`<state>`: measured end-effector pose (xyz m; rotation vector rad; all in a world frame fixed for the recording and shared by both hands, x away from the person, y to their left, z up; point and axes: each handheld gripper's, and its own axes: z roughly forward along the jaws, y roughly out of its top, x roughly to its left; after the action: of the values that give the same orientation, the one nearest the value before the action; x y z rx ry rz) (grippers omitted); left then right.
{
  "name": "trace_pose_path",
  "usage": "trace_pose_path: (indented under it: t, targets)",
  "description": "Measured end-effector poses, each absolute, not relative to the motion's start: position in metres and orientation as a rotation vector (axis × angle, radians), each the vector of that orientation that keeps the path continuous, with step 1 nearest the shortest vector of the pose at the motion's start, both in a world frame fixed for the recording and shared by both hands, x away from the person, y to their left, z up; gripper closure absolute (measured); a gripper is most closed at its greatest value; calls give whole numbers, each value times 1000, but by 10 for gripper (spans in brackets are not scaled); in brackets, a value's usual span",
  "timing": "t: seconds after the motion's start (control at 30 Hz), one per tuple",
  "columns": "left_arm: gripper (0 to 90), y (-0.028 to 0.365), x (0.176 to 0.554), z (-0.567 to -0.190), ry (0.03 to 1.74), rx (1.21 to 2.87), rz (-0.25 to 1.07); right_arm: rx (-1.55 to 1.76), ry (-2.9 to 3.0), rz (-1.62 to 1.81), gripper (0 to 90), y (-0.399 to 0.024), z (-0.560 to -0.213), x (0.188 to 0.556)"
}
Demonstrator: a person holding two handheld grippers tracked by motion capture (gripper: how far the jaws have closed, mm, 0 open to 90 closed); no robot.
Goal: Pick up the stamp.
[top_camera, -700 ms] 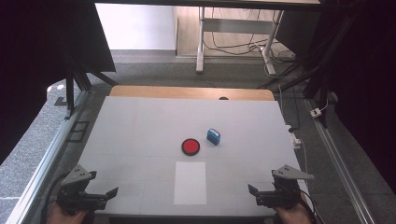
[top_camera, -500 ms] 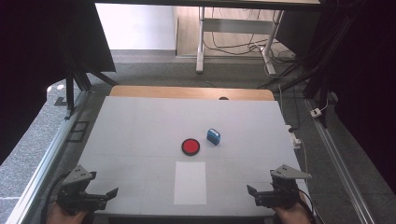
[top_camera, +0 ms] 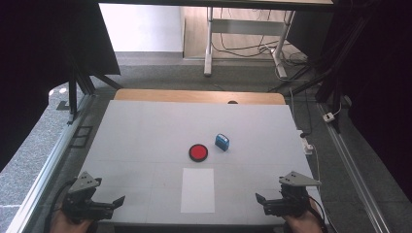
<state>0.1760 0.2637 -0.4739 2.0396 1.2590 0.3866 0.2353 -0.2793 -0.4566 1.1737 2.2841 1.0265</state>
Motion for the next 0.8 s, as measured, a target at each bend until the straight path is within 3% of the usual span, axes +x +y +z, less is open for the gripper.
trace_pose_path:
  t: [0.8]
  targets:
    - [8,264,175,-475,1253,2045,373,1098,2301,1092,0,-273,-451,239]
